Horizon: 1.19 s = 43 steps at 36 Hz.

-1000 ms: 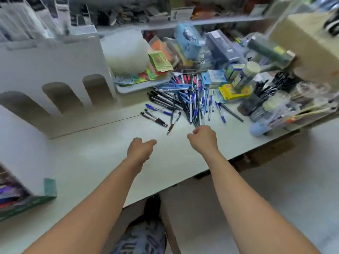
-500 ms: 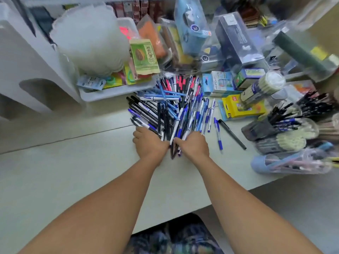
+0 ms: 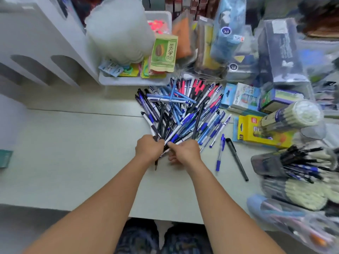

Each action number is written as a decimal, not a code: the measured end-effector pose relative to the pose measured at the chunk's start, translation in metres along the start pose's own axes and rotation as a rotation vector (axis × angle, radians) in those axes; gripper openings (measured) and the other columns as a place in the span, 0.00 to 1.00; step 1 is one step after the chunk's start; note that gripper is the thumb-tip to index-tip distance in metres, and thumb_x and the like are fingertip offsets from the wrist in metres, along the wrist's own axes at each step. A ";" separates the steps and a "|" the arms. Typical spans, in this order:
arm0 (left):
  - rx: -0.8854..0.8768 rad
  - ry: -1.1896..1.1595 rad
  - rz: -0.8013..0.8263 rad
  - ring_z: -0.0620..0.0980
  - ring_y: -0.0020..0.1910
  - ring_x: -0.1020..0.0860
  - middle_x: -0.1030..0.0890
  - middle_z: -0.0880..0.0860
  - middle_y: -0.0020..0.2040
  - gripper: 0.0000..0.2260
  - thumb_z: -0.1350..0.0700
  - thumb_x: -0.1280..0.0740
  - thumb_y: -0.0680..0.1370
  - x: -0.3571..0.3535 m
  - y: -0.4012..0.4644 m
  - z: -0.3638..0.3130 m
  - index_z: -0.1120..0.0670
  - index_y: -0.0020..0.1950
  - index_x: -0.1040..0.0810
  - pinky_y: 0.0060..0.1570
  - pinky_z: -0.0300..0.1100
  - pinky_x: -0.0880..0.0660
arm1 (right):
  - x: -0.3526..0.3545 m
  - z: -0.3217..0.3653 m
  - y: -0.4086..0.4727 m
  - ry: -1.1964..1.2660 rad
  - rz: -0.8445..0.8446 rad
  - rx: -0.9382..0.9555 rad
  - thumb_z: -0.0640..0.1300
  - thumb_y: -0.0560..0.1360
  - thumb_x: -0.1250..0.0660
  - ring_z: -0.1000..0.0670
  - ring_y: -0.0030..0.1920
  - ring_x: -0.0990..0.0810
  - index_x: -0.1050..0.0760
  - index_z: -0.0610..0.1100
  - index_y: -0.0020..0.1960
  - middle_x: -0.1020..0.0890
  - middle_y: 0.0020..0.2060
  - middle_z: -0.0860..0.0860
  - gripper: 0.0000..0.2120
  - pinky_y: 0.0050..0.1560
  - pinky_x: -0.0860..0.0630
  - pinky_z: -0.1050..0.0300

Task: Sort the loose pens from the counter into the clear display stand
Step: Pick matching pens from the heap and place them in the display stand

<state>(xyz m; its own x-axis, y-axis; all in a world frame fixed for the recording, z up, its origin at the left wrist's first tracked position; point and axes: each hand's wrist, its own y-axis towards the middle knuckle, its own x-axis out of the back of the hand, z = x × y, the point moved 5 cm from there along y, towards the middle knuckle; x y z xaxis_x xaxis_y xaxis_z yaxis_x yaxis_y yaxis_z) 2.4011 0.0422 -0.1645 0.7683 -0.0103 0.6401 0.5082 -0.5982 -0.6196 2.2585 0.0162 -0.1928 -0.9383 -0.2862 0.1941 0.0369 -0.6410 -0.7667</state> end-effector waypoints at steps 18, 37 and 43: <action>-0.040 0.256 0.058 0.51 0.40 0.23 0.20 0.51 0.43 0.18 0.46 0.20 0.65 -0.029 -0.011 -0.035 0.54 0.46 0.20 0.36 0.41 0.29 | 0.043 -0.004 -0.006 -0.224 0.197 0.053 0.33 0.78 0.36 0.49 0.25 0.23 0.20 0.37 0.39 0.19 0.33 0.40 0.10 0.24 0.24 0.61; -0.057 -0.010 0.418 0.50 0.25 0.29 0.23 0.55 0.33 0.08 0.58 0.38 0.81 -0.030 -0.046 0.013 0.57 0.42 0.27 0.25 0.38 0.31 | 0.035 -0.005 -0.028 -0.163 0.176 0.008 0.35 0.77 0.37 0.46 0.30 0.25 0.23 0.39 0.44 0.22 0.33 0.41 0.05 0.23 0.31 0.64; 0.058 -0.207 0.565 0.46 0.24 0.41 0.36 0.50 0.30 0.10 0.56 0.38 0.83 -0.012 -0.068 0.040 0.52 0.44 0.35 0.24 0.37 0.44 | 0.024 -0.006 -0.037 -0.110 0.225 -0.038 0.37 0.79 0.35 0.45 0.34 0.25 0.26 0.41 0.48 0.23 0.38 0.40 0.01 0.26 0.33 0.64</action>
<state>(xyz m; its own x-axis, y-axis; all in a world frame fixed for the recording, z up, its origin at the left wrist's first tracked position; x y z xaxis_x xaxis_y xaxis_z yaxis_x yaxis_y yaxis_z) 2.3733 0.1151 -0.1481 0.9824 -0.1539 0.1059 0.0148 -0.5006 -0.8655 2.2326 0.0371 -0.1630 -0.8647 -0.4959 0.0794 0.2262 -0.5257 -0.8200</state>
